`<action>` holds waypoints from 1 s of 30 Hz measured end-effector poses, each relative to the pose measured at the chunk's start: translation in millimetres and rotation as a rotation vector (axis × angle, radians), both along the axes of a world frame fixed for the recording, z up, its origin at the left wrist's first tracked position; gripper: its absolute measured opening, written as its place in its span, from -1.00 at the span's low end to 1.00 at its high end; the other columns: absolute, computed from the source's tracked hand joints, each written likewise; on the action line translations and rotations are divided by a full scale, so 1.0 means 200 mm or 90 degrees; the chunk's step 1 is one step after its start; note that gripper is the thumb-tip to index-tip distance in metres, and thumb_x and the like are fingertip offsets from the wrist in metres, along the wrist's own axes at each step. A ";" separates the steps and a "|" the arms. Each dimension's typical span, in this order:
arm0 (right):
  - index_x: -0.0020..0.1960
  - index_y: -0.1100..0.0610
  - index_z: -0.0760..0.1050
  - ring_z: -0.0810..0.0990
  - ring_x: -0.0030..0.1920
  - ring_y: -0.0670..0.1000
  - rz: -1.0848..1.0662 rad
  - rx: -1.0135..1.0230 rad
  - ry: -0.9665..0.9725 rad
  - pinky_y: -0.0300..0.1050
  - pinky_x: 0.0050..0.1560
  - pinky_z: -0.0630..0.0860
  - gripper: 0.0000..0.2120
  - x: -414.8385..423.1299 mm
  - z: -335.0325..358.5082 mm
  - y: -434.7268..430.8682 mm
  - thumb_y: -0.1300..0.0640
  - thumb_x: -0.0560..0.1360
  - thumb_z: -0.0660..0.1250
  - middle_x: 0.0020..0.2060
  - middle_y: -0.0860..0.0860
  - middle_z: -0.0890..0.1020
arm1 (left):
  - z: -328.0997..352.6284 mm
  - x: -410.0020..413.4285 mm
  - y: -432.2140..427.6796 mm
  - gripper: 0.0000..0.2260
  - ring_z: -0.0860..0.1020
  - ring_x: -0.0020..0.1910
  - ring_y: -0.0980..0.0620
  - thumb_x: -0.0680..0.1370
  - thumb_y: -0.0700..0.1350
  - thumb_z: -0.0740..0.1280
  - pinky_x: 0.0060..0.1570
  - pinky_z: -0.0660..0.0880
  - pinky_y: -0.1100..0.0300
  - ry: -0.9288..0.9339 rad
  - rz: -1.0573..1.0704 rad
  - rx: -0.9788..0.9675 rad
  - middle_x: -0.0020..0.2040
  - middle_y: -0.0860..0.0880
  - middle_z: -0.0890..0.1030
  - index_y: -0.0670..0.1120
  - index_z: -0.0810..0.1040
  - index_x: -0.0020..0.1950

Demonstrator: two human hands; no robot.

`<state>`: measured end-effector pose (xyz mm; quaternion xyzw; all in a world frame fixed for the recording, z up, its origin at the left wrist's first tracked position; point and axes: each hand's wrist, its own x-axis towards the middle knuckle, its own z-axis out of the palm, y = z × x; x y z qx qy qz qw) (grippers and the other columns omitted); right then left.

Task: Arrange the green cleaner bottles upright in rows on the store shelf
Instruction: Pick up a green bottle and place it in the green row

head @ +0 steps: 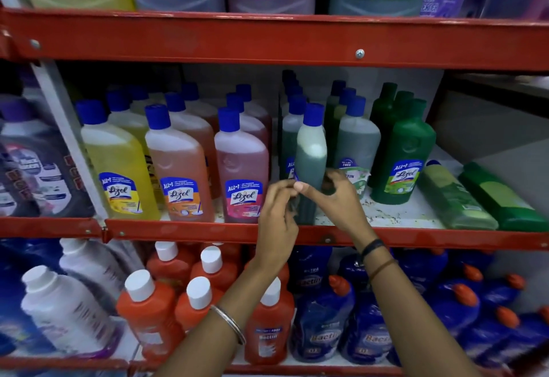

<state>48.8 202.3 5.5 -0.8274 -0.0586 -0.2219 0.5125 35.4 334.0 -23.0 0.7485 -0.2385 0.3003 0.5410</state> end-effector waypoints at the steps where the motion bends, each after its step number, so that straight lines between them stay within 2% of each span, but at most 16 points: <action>1: 0.16 0.02 0.48 0.61 0.06 -0.10 0.014 0.030 0.006 -0.08 0.10 0.56 -0.46 0.00 0.01 -0.01 -0.22 0.28 0.45 0.05 -0.04 0.63 | -0.01 0.00 0.01 -0.63 0.43 0.14 0.27 0.41 -0.50 0.11 0.11 0.44 0.40 0.006 -0.021 0.002 0.17 -0.06 0.44 -0.23 0.50 0.11; 3: 0.20 0.04 0.40 0.61 0.08 -0.17 0.064 0.066 0.022 -0.10 0.16 0.55 -0.52 0.00 0.02 -0.05 -0.05 0.36 0.45 0.06 -0.09 0.62 | -0.02 0.01 -0.01 -0.55 0.40 0.19 0.24 0.39 -0.51 0.10 0.22 0.40 0.33 0.043 -0.028 0.020 0.21 -0.10 0.39 -0.22 0.42 0.21; 6: 0.25 0.05 0.37 0.57 0.16 -0.14 0.100 0.033 0.033 -0.03 0.24 0.51 -0.56 -0.01 -0.01 -0.08 0.01 0.42 0.39 0.16 -0.05 0.59 | -0.03 0.07 -0.05 -0.43 0.34 0.33 -0.07 0.40 -0.45 0.16 0.37 0.31 0.07 0.159 0.000 0.068 0.32 -0.19 0.32 -0.18 0.21 0.39; 8: 0.29 0.06 0.36 0.55 0.18 -0.05 0.046 -0.087 0.013 -0.04 0.20 0.50 -0.48 -0.01 -0.04 -0.07 -0.05 0.40 0.41 0.19 0.01 0.57 | -0.01 0.11 -0.07 -0.37 0.37 0.32 -0.16 0.41 -0.38 0.24 0.32 0.37 -0.08 0.238 -0.010 0.083 0.34 -0.23 0.35 -0.17 0.12 0.44; 10: 0.28 0.10 0.38 0.53 0.12 -0.05 0.004 -0.134 -0.010 -0.25 0.11 0.47 -0.48 -0.01 -0.05 -0.06 0.01 0.39 0.43 0.14 -0.01 0.57 | 0.02 0.12 -0.09 -0.34 0.41 0.28 -0.19 0.41 -0.35 0.28 0.23 0.44 -0.15 0.280 -0.007 0.082 0.33 -0.23 0.37 -0.15 0.09 0.46; 11: 0.26 0.11 0.40 0.54 0.08 -0.09 0.007 -0.104 -0.008 -0.34 0.07 0.47 -0.51 -0.01 -0.04 -0.07 0.06 0.39 0.44 0.10 -0.04 0.57 | 0.03 0.12 -0.09 -0.32 0.41 0.28 -0.19 0.40 -0.36 0.28 0.24 0.44 -0.15 0.283 0.005 0.081 0.33 -0.22 0.36 -0.15 0.08 0.46; 12: 0.24 0.11 0.40 0.57 0.05 -0.11 0.026 -0.052 0.009 -0.33 0.08 0.49 -0.55 -0.01 -0.04 -0.07 0.10 0.39 0.44 0.08 -0.05 0.57 | 0.03 0.11 -0.09 -0.31 0.38 0.29 -0.19 0.39 -0.39 0.26 0.27 0.41 -0.13 0.282 0.018 0.085 0.34 -0.22 0.33 -0.15 0.07 0.46; 15: 0.21 0.08 0.38 0.60 0.13 -0.01 0.097 0.055 0.063 -0.06 0.18 0.54 -0.61 0.02 -0.04 -0.11 0.18 0.42 0.40 0.13 0.03 0.59 | 0.01 0.05 -0.09 -0.27 0.29 0.33 -0.18 0.40 -0.42 0.20 0.36 0.32 -0.03 0.259 0.039 0.131 0.36 -0.23 0.23 -0.16 -0.05 0.49; 19: 0.27 0.09 0.34 0.57 0.20 0.00 0.157 0.061 0.089 -0.02 0.22 0.52 -0.59 0.06 -0.04 -0.12 0.19 0.46 0.35 0.24 0.10 0.54 | -0.02 0.02 -0.09 -0.21 0.23 0.37 -0.18 0.40 -0.44 0.18 0.38 0.30 -0.08 0.234 0.050 0.145 0.42 -0.22 0.12 -0.14 -0.20 0.50; 22: 0.28 0.08 0.34 0.57 0.20 -0.03 0.162 0.054 0.094 -0.05 0.21 0.53 -0.59 0.07 -0.05 -0.12 0.15 0.47 0.35 0.23 0.06 0.55 | -0.03 0.04 -0.10 -0.19 0.18 0.41 -0.19 0.40 -0.45 0.18 0.40 0.28 -0.08 0.245 0.050 0.145 0.45 -0.22 0.06 -0.15 -0.24 0.49; 25: 0.31 0.08 0.33 0.56 0.18 -0.08 0.149 0.004 0.096 -0.15 0.17 0.54 -0.56 0.05 -0.06 -0.13 0.07 0.47 0.34 0.21 0.02 0.55 | -0.01 0.01 -0.13 -0.25 0.07 0.48 -0.19 0.41 -0.44 0.15 0.47 0.11 0.09 0.234 0.071 0.136 0.49 -0.24 -0.02 -0.20 -0.18 0.49; 27: 0.34 0.10 0.32 0.54 0.17 -0.09 0.115 -0.016 0.085 -0.30 0.11 0.49 -0.51 0.01 -0.07 -0.16 0.05 0.46 0.36 0.18 -0.01 0.53 | 0.01 -0.03 -0.17 -0.31 0.02 0.50 -0.16 0.43 -0.41 0.15 0.42 0.01 0.24 0.158 0.112 0.119 0.51 -0.24 -0.05 -0.23 -0.10 0.49; 30: 0.28 0.11 0.39 0.58 0.10 -0.08 0.061 0.023 0.037 -0.29 0.09 0.51 -0.57 -0.08 -0.05 -0.30 0.08 0.45 0.37 0.11 0.00 0.59 | 0.05 -0.09 -0.27 -0.42 0.01 0.51 -0.09 0.49 -0.33 0.14 0.45 0.08 0.16 0.010 0.107 0.087 0.52 -0.18 -0.02 -0.18 0.03 0.48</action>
